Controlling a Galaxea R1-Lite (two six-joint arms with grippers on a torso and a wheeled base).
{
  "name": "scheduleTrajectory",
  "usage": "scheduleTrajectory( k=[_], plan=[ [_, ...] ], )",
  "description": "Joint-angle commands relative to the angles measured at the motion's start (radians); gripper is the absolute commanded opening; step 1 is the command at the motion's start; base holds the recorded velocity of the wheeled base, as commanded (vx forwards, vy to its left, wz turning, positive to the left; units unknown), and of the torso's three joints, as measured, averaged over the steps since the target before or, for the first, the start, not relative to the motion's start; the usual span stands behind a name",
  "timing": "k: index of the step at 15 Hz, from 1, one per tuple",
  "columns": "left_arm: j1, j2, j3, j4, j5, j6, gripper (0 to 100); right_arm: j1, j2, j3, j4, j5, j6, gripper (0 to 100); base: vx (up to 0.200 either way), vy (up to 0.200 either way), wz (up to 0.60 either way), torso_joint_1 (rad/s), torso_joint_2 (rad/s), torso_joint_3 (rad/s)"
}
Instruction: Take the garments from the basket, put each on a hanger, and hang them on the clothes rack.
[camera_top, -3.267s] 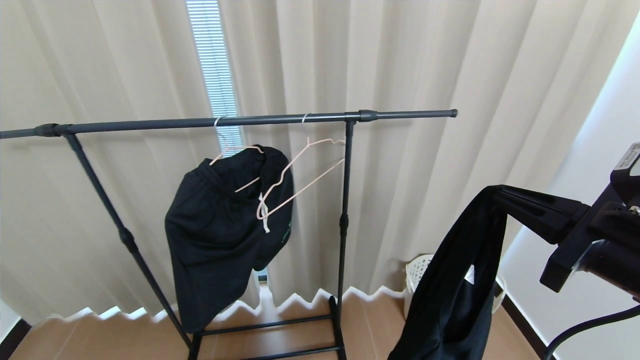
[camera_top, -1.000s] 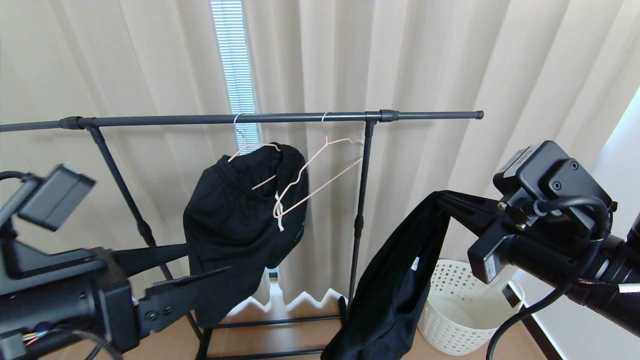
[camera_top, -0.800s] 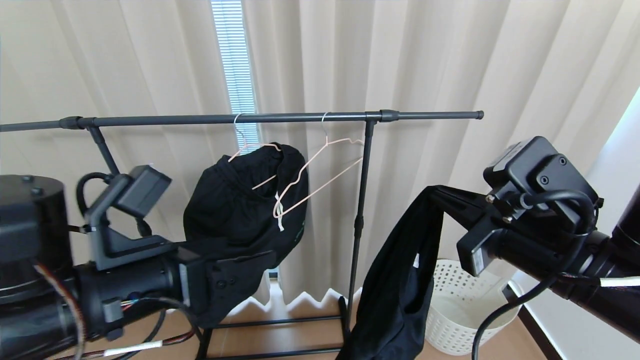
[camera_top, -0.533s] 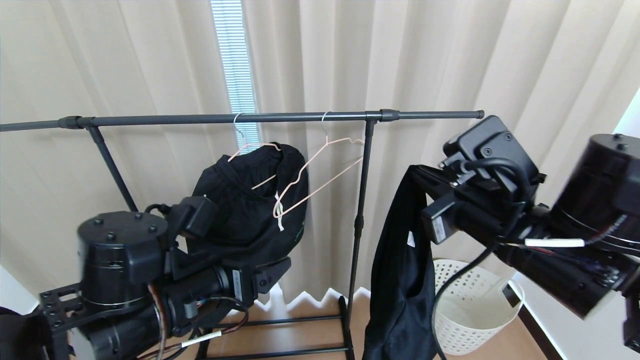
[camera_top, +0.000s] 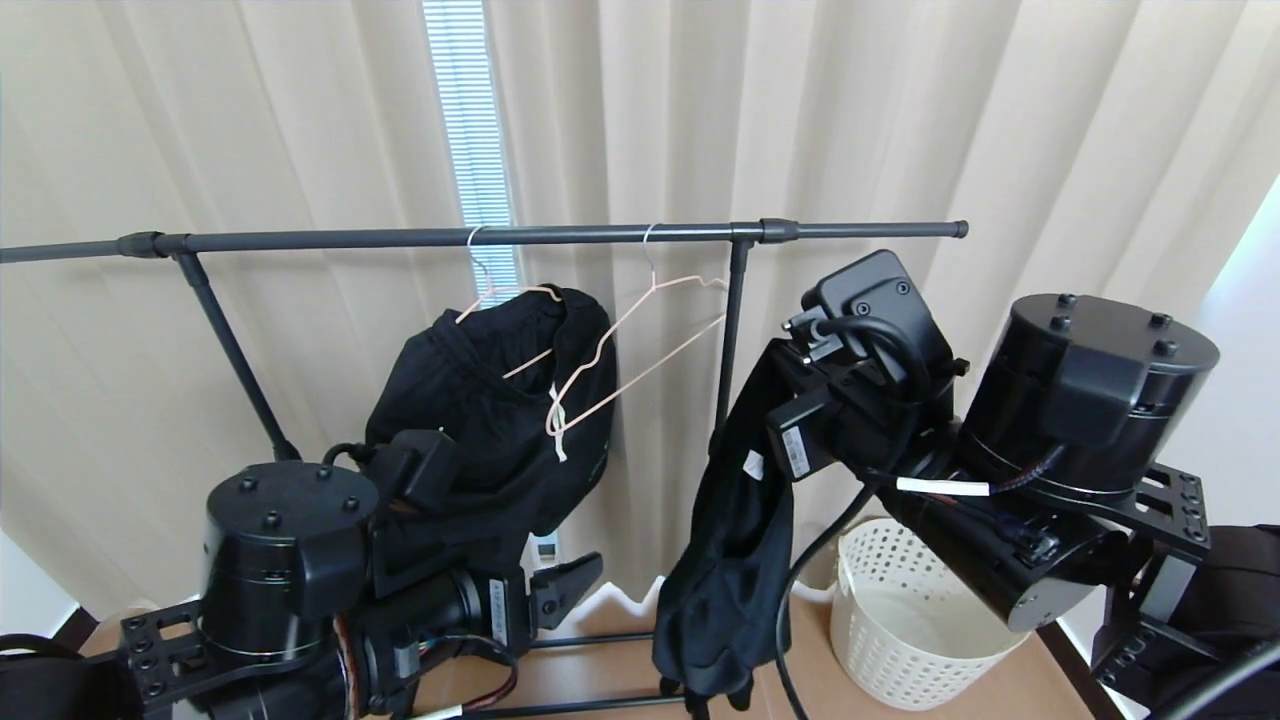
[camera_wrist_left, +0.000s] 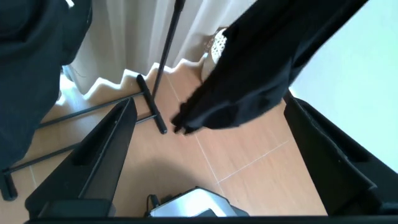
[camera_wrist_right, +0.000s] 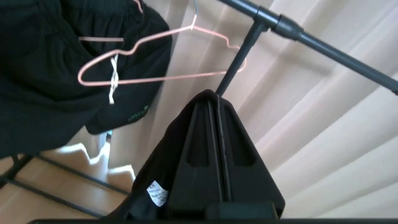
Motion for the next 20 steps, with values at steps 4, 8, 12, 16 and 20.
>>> scheduleTrajectory(
  k=[4,8,12,16,20],
  plan=[
    [-0.031,0.134,-0.007,-0.106,0.000,-0.012,100,-0.005,0.132,-0.076,-0.084,-0.006,0.004,0,0.000,0.000,0.00,0.000,0.00,0.000],
    [-0.047,0.190,-0.050,-0.126,0.019,-0.009,100,0.001,0.132,-0.074,-0.113,-0.009,0.004,0,0.000,0.000,0.00,0.000,0.00,0.000],
    [-0.077,0.230,-0.045,-0.203,0.017,-0.005,100,0.068,0.126,-0.073,-0.116,-0.027,0.028,0,0.000,0.000,0.00,0.000,0.00,0.000],
    [-0.108,0.239,-0.044,-0.213,0.019,-0.008,100,0.093,0.126,-0.074,-0.116,-0.030,0.033,0,0.000,0.000,0.00,0.000,0.00,0.000],
    [-0.108,0.254,-0.056,-0.215,0.043,-0.008,100,0.111,0.120,-0.068,-0.117,-0.030,0.034,0,0.000,0.000,0.00,0.000,0.00,0.000]
  ],
)
